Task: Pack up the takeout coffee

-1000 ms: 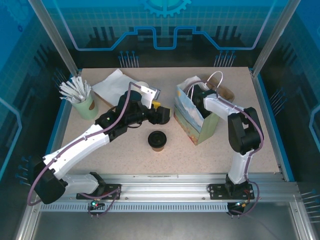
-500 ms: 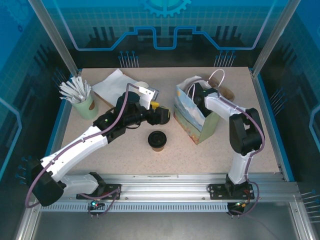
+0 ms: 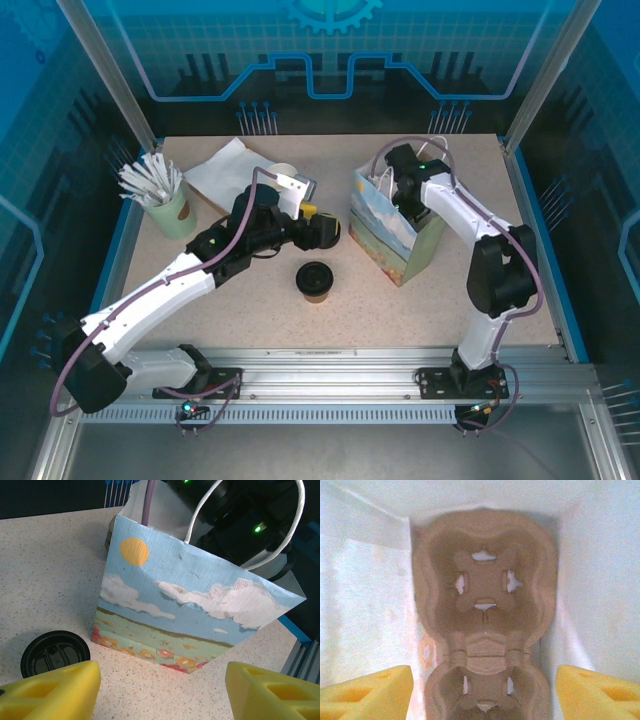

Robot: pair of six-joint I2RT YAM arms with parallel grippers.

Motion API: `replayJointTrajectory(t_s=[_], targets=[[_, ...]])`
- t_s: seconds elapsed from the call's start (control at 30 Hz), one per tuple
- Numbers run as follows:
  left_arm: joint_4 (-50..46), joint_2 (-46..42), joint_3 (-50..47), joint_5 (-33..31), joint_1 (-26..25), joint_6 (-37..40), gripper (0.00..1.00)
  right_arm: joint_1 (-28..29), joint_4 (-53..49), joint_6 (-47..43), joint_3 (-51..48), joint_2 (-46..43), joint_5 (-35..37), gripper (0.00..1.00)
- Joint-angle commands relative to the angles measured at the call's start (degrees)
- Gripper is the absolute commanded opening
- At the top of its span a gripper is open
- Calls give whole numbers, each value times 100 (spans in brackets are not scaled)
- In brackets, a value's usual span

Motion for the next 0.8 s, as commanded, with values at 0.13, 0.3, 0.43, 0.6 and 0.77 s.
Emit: replayJointTrajectory(t_s=[0.13, 0.3, 0.43, 0.6, 0.77], targets=[[75, -126, -93, -88, 35, -46, 68, -300, -428, -41, 620, -406, -646, 75], [86, -124, -100, -57, 33, -61, 68, -426, -540, 51, 1101, -546, -937, 75], [82, -125, -89, -38, 46, -72, 68, -474, -641, 146, 1574, -553, -997, 75], [37, -162, -98, -71, 46, -44, 68, -490, -728, 307, 2260, -545, -908, 75], [41, -162, -231, -54, 210, -114, 69, -412, -742, 828, 3091, -624, -609, 73]])
